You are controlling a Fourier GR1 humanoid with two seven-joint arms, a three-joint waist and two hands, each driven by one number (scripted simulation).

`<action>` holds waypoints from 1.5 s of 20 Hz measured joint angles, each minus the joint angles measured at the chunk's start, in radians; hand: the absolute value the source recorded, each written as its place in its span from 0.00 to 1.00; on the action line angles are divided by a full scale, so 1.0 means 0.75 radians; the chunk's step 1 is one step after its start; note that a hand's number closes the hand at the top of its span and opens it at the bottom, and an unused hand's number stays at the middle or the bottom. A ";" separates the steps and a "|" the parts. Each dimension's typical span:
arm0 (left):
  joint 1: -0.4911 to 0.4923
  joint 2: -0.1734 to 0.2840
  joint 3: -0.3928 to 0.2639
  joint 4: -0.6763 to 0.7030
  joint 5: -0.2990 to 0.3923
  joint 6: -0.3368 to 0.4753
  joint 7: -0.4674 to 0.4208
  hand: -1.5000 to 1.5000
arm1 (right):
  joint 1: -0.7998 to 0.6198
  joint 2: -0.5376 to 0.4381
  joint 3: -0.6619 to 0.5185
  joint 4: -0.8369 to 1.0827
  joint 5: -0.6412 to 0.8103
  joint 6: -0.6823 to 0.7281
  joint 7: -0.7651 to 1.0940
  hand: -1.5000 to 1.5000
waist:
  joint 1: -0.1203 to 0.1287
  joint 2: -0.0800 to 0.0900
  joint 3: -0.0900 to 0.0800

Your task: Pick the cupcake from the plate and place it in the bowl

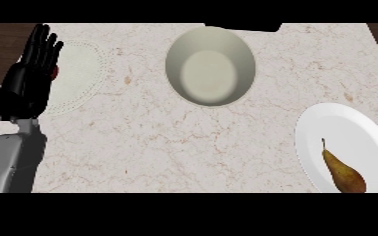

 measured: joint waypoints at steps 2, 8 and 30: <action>-0.002 0.002 0.005 0.010 -0.003 0.003 0.000 0.50 | -0.040 0.025 -0.013 0.010 -0.028 0.050 0.013 1.00 | -0.012 -0.005 -0.001; 0.026 0.016 0.024 0.012 0.005 -0.012 -0.010 0.50 | -0.182 0.110 -0.016 0.031 -0.070 0.189 0.101 1.00 | -0.025 -0.016 -0.004; 0.123 0.003 0.062 -0.021 -0.003 -0.006 -0.034 0.50 | -0.225 0.736 0.120 -0.107 -0.058 0.293 0.460 1.00 | -0.096 -0.039 -0.004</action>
